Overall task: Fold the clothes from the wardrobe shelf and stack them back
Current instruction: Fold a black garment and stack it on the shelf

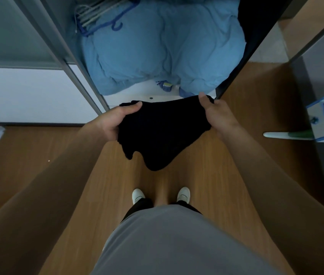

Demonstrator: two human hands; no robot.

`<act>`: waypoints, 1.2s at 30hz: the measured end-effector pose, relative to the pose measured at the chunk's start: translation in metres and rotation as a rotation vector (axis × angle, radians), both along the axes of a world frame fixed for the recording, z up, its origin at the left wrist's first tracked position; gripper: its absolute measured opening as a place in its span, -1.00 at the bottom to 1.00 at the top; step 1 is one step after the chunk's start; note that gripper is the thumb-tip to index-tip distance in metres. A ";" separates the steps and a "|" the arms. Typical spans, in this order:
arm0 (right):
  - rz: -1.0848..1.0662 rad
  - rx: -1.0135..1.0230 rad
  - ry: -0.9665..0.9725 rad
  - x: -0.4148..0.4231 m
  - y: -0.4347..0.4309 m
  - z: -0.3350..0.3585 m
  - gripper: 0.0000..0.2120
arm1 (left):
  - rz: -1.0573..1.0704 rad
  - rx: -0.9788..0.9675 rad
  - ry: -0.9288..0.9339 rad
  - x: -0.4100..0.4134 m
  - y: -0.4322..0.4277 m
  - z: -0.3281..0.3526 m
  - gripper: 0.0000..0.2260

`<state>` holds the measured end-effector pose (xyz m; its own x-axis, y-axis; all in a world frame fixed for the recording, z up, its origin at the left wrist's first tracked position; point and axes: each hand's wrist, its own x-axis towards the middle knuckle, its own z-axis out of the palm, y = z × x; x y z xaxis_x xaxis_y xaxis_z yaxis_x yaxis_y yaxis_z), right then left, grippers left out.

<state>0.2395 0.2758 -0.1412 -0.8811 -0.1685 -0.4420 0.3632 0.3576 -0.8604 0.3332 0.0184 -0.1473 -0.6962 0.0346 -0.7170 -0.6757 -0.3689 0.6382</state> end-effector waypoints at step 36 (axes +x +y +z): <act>0.077 -0.327 -0.094 0.060 -0.117 -0.009 -0.69 | 0.123 -0.211 -0.026 0.027 -0.117 -0.002 -0.44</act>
<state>0.2991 0.1589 -0.1505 -0.8183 -0.3791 -0.4320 0.4287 0.0980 -0.8981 0.3602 -0.0990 -0.1490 -0.6672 -0.2020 -0.7170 -0.6510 -0.3099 0.6930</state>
